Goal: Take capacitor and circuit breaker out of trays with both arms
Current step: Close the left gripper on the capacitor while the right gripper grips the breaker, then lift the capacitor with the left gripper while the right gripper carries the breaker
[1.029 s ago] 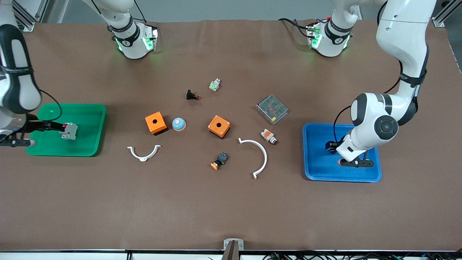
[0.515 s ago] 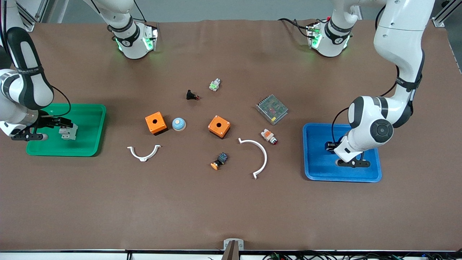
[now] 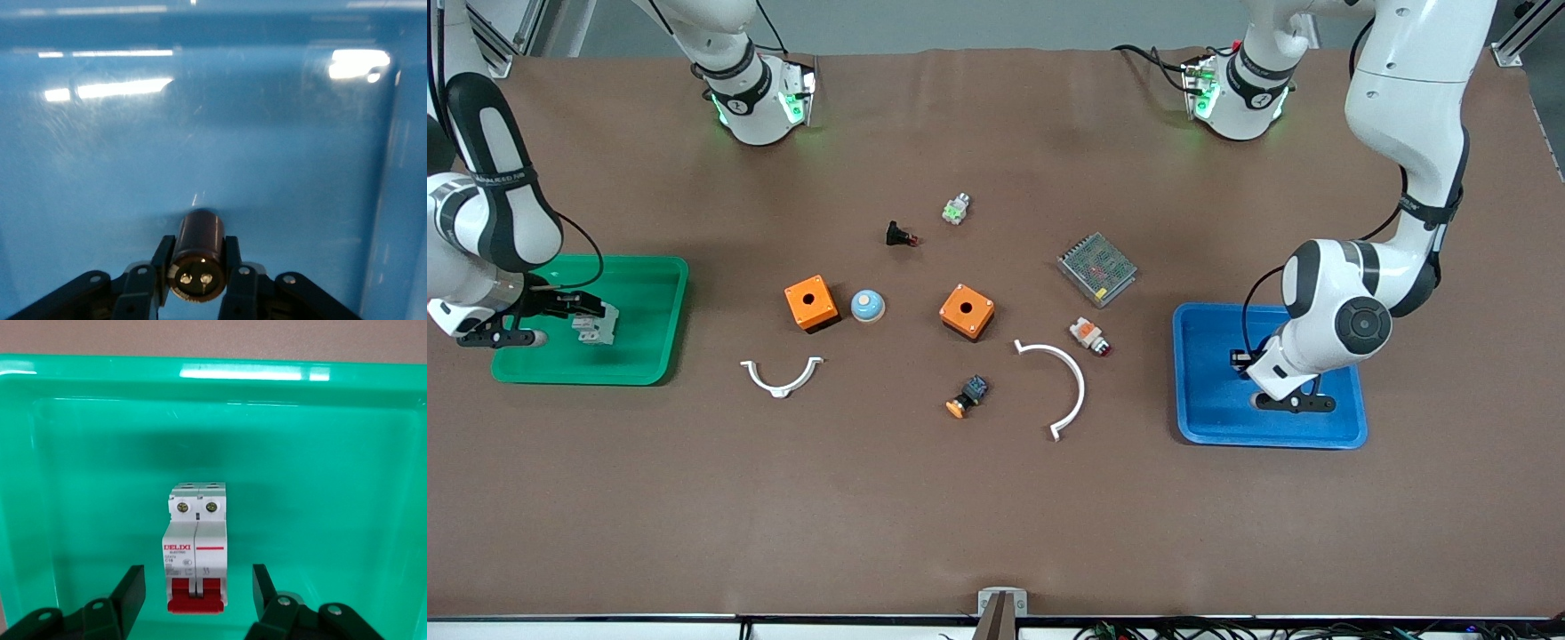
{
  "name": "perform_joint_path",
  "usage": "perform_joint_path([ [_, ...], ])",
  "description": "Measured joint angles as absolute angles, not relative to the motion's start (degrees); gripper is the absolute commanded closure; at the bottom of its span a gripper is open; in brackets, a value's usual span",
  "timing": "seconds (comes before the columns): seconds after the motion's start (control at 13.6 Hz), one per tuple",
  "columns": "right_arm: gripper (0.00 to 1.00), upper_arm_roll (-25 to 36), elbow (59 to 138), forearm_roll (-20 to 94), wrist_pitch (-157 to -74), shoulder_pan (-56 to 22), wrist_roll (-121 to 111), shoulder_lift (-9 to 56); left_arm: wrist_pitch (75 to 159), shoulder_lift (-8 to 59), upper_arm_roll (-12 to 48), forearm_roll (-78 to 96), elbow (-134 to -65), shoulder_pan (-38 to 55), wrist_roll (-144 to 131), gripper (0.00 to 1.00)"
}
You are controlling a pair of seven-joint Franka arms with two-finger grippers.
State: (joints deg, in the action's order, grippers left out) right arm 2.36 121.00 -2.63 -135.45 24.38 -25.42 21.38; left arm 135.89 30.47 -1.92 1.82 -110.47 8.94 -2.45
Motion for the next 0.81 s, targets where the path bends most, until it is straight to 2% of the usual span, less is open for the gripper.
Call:
perform_joint_path([
  [0.15, 0.61, 2.4, 120.9, -2.6, -136.4, 24.4, -25.4, 22.2, 134.7, 28.9, -1.7, 1.8, -108.7, 9.1, -2.4, 1.00],
  [0.22, 0.64, 2.4, 120.7, -2.6, -136.5, 24.4, -25.5, 22.5, 132.5, 27.7, -1.0, 1.8, -107.5, 9.2, -2.4, 1.00],
  [0.44, 0.70, 2.3, 120.4, -2.6, -136.5, 24.4, -26.2, 22.8, 125.7, 24.6, 3.5, 1.8, -103.8, 9.7, -3.6, 1.00],
  [0.59, 0.70, 2.1, 119.8, -2.6, -135.8, 24.4, -26.3, 22.8, 124.9, 24.1, 7.0, 1.8, -103.0, 10.3, -6.7, 1.00],
  [0.81, 0.70, 1.3, 115.5, -2.6, -126.5, 23.7, -26.5, 20.9, 124.9, 24.8, 11.2, 1.8, -102.8, 12.6, -13.5, 1.00],
])
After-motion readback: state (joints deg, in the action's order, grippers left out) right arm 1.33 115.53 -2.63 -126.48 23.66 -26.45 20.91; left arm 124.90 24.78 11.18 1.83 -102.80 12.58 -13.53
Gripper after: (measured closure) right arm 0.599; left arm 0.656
